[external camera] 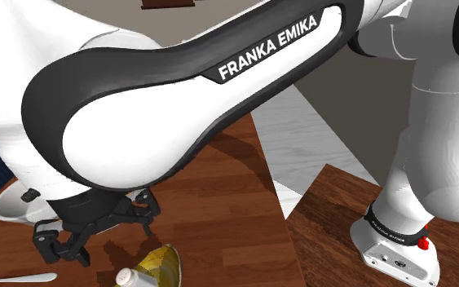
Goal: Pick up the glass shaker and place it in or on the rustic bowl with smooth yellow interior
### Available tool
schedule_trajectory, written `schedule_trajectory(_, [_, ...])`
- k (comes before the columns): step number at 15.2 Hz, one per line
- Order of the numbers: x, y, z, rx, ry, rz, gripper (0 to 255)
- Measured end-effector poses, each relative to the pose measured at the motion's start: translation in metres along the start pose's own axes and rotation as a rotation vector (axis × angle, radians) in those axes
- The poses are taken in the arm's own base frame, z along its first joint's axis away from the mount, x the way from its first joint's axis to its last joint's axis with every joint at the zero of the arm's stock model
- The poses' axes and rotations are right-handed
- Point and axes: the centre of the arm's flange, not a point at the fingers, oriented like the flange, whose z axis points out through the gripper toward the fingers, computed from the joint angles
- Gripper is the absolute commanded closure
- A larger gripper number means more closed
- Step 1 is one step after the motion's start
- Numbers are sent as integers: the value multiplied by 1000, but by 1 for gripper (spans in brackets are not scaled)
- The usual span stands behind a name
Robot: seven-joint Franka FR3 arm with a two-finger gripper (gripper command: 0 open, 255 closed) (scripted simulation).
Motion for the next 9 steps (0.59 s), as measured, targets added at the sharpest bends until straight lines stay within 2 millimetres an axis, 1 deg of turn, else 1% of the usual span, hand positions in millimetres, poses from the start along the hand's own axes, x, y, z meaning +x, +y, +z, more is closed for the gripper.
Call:
schedule_trajectory(2, [-1,2,-22,0,0,0,0])
schedule_trajectory(3, [-1,2,-27,0,0,0,0])
schedule_trajectory(5, [0,1,-32,0,0,0,0])
schedule_trajectory(9, [0,2,-34,-1,0,0,0])
